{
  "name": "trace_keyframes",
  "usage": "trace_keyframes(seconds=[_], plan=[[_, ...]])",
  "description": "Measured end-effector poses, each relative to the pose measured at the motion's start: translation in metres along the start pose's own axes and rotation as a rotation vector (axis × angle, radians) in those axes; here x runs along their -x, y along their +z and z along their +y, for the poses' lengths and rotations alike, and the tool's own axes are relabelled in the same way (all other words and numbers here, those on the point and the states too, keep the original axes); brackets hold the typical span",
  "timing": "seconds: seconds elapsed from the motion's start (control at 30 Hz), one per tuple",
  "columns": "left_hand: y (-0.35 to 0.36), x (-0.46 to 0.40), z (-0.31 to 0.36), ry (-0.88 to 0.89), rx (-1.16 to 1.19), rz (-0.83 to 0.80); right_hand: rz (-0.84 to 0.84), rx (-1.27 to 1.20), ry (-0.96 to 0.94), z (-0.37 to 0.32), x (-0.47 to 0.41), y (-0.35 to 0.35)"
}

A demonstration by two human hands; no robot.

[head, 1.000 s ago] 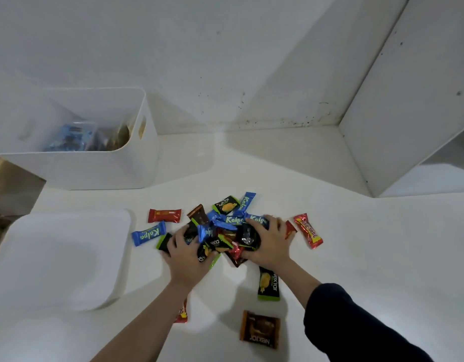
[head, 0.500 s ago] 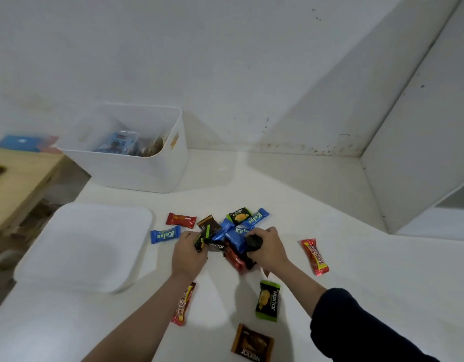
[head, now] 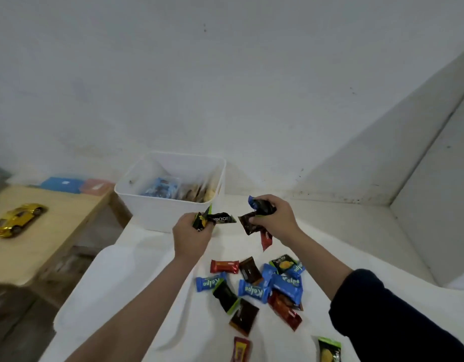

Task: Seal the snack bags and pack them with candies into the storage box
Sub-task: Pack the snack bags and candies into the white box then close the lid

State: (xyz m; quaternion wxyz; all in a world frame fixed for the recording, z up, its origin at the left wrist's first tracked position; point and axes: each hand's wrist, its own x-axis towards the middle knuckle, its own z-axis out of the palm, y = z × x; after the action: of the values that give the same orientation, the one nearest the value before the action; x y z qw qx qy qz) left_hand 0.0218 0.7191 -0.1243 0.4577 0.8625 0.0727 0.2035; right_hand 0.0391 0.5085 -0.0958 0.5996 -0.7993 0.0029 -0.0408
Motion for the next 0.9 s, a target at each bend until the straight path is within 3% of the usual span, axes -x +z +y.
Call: trace_keyframes(seconds=[0.3, 0.47, 0.63, 0.9], plan=[[-0.057, -0.14, -0.018, 0.037, 0.031, 0.062, 0.09, 0.022, -0.185, -0.077, -0.092, 0.111], [-0.045, -0.178, -0.049, -0.035, -0.057, -0.068, 0.159, 0.094, -0.129, -0.061, -0.123, 0.156], [-0.032, -0.194, -0.082, -0.077, -0.239, -0.301, 0.107, 0.242, -0.024, -0.028, -0.13, 0.176], [-0.027, -0.197, -0.091, -0.024, -0.273, -0.332, 0.068, 0.285, -0.059, -0.027, -0.129, 0.184]])
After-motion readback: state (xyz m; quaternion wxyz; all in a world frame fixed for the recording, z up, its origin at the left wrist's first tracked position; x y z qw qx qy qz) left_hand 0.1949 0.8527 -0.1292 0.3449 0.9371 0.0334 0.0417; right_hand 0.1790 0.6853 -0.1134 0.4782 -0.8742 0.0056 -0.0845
